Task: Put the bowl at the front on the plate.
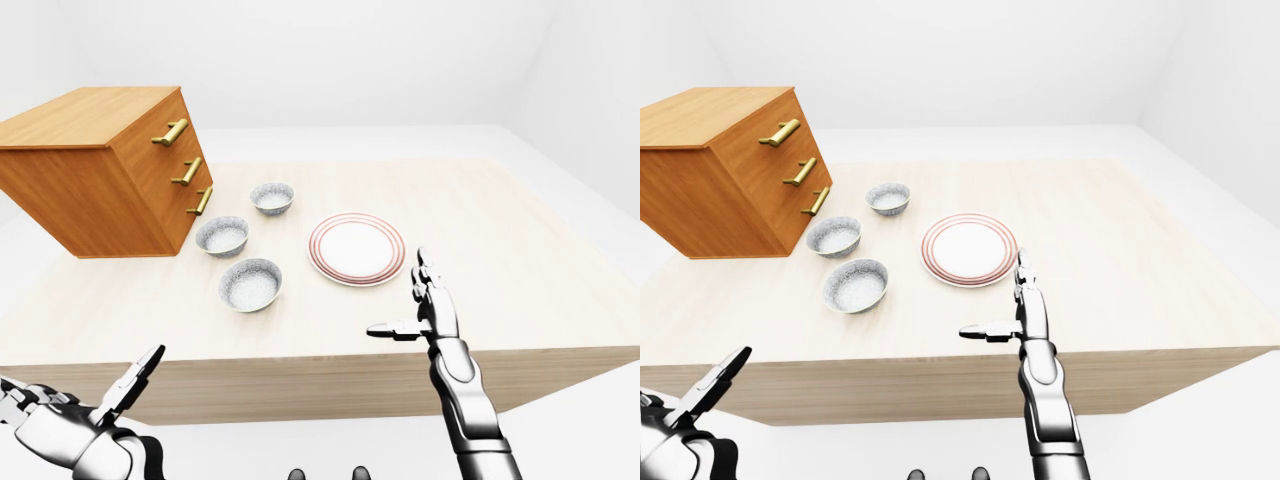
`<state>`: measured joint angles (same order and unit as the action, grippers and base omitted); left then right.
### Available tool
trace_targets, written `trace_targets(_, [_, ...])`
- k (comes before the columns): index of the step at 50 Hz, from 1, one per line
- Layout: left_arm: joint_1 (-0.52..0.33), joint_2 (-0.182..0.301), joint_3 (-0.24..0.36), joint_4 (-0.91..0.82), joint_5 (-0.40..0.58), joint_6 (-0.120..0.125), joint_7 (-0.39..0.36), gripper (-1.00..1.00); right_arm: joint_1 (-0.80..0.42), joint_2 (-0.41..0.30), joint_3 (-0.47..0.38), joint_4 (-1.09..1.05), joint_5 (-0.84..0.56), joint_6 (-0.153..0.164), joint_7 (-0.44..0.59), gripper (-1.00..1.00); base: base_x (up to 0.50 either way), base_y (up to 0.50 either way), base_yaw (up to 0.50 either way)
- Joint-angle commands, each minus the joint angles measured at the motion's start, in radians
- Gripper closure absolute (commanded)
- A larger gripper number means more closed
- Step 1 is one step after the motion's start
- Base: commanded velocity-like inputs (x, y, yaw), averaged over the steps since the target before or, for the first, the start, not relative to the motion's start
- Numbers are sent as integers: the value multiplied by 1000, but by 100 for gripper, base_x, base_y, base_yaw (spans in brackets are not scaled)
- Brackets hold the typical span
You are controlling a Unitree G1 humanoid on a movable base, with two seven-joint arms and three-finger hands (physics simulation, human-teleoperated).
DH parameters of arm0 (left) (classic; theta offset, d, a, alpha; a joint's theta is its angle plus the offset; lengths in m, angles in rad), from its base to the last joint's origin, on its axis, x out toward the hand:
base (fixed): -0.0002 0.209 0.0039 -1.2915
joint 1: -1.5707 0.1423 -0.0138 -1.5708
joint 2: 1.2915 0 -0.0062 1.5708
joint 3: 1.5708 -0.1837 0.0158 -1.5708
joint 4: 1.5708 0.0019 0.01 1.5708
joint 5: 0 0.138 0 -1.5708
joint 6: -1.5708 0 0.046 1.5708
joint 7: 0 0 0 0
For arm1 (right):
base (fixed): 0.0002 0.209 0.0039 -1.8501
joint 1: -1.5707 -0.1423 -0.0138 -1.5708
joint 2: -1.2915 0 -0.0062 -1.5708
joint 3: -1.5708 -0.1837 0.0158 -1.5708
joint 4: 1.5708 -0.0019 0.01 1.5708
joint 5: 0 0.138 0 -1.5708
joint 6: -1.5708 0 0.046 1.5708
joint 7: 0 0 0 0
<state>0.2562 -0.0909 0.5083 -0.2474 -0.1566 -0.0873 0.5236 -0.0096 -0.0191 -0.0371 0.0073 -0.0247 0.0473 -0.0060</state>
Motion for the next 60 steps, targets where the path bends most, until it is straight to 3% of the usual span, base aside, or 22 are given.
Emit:
trace_targets(1, [11, -11, 16, -15, 3, 0, 0, -100, 11, 1, -9, -26, 16, -4, -1, -100, 0, 0, 0])
trace_targets(3, [11, -7, 4, -9, 21, 0, 0, -100, 7, -1, -12, -10, 22, -17, 1, -100, 0, 0, 0])
trace_targets(30, [10, -9, 7, -12, 21, 0, 0, -100, 17, 0, -2, -47, 20, -8, 10, -100, 0, 0, 0])
trace_targets(39, [9, -7, 3, 1, 32, 0, 0, -100, 17, -3, -4, -32, 20, -39, 23, -100, 0, 0, 0])
trace_targets(49, [9, -12, 9, -5, 30, 0, 0, -100, 15, -1, 3, -31, 2, -35, 24, -100, 49, 0, 0])
trace_targets(52, [13, -13, 10, -12, 27, 0, 0, -100, 12, -2, 0, -18, 5, -51, 28, -100, 50, 0, 0])
trace_targets(57, [11, -13, 10, -12, 28, 0, 0, -100, 16, 0, 5, -33, 0, -40, 26, -100, 50, 0, 0])
trace_targets(58, [12, -14, 10, -12, 28, 0, 0, -100, 13, -1, 1, -17, 2, -53, 28, -100, 50, 0, 0])
trace_targets(60, [14, -15, 10, -16, 28, 0, 0, -100, 16, 0, 3, -30, 2, -44, 27, -100, 50, 0, 0])
